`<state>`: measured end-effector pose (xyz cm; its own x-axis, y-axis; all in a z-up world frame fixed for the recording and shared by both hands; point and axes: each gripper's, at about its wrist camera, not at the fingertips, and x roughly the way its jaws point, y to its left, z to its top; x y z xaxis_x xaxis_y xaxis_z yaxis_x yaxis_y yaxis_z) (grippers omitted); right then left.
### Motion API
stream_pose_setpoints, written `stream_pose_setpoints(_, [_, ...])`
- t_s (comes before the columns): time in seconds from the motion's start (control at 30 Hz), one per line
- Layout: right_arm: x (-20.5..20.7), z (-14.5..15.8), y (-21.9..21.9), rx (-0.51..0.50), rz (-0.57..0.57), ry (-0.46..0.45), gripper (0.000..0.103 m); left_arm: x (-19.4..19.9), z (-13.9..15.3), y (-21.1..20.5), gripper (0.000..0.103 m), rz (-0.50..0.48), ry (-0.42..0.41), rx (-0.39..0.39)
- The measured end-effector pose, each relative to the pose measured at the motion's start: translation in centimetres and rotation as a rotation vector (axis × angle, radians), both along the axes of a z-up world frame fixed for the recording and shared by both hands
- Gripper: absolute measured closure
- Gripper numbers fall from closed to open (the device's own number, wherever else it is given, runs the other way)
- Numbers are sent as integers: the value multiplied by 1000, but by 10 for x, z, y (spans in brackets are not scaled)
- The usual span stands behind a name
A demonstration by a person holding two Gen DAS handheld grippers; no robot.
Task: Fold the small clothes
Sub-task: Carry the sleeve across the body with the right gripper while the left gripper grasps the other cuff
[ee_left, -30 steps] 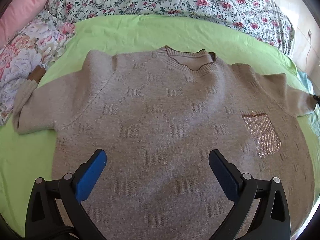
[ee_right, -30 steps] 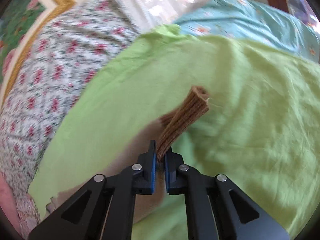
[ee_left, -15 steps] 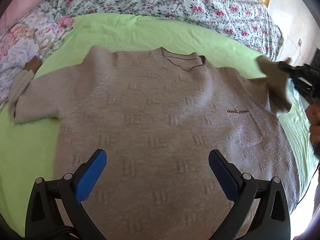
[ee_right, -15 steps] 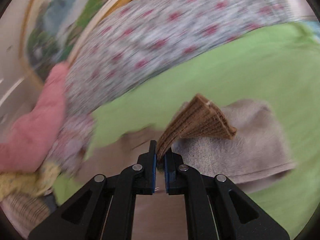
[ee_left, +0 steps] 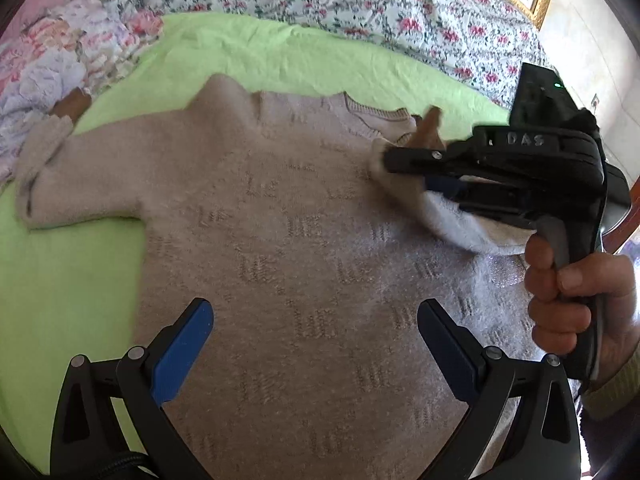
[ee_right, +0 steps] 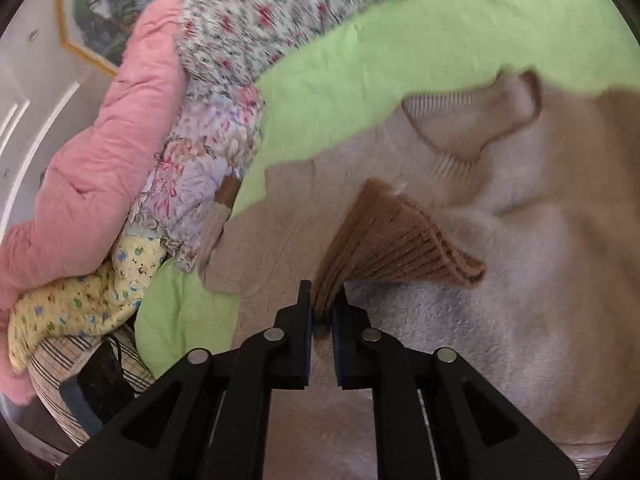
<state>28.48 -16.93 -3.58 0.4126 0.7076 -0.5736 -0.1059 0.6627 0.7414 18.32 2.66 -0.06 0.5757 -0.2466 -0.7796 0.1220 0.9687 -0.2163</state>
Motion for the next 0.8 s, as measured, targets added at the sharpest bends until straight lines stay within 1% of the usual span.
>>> stream_pose_setpoints(0.03, [1, -4, 1, 23, 11, 27, 67, 4, -1, -2, 1, -6, 7, -13])
stream_pose_setpoints(0.07, [1, -5, 1, 50, 10, 40, 46, 8, -2, -5, 1, -12, 11, -25])
stream_pose_setpoints(0.13, [-5, -2, -6, 99, 3, 20, 29, 23, -6, -14, 1, -32, 24, -49])
stream_pose_setpoints(0.2, [-14, 7, -17, 94, -27, -9, 29, 44, -14, -27, 1, -43, 44, -48])
stream_pose_setpoints(0.3, [-37, 23, -58, 99, -141, -51, 29, 76, -24, -38, 1, -14, 67, -27])
stream_pose_setpoints(0.33, [-46, 27, -71, 96, -171, -62, 29, 84, -24, -39, 1, -1, 63, -31])
stream_pose_setpoints(0.4, [-70, 38, -100, 76, -253, -96, 29, 98, -22, -39, 2, 20, 53, -80])
stream_pose_setpoints(0.43, [-80, 42, -111, 69, -286, -108, 29, 105, -21, -37, 8, 31, 49, -118])
stream_pose_setpoints(0.47, [-90, 45, -121, 63, -322, -117, 29, 109, -21, -36, 17, 34, 40, -152])
stream_pose_setpoints(0.5, [-103, 48, -136, 54, -375, -128, 29, 114, -21, -36, 53, 21, 38, -195])
stream_pose_setpoints(0.53, [-111, 50, -144, 50, -407, -134, 29, 117, -22, -37, 102, 0, 57, -229])
stream_pose_setpoints(0.57, [-117, 52, -151, 47, -437, -134, 29, 117, -22, -36, 97, -7, 76, -254])
stream_pose_setpoints(0.6, [-126, 54, -162, 41, -476, -142, 29, 113, -15, -35, 98, 4, 50, -247])
stream_pose_setpoints(0.63, [-131, 56, -168, 35, -499, -148, 29, 103, -3, -31, 98, 14, -4, -229])
stream_pose_setpoints(0.7, [-139, 60, -182, -1, -541, -150, 29, 82, 19, -13, 98, 48, -100, -229])
stream_pose_setpoints(0.73, [-141, 62, -187, -20, -557, -149, 29, 77, 23, -1, 98, 74, -122, -233])
stream_pose_setpoints(0.77, [-143, 63, -195, -41, -577, -148, 29, 76, 23, 8, 98, 87, -125, -237])
stream_pose_setpoints(0.8, [-143, 62, -200, -50, -586, -146, 29, 77, 18, 18, 98, 106, -107, -225])
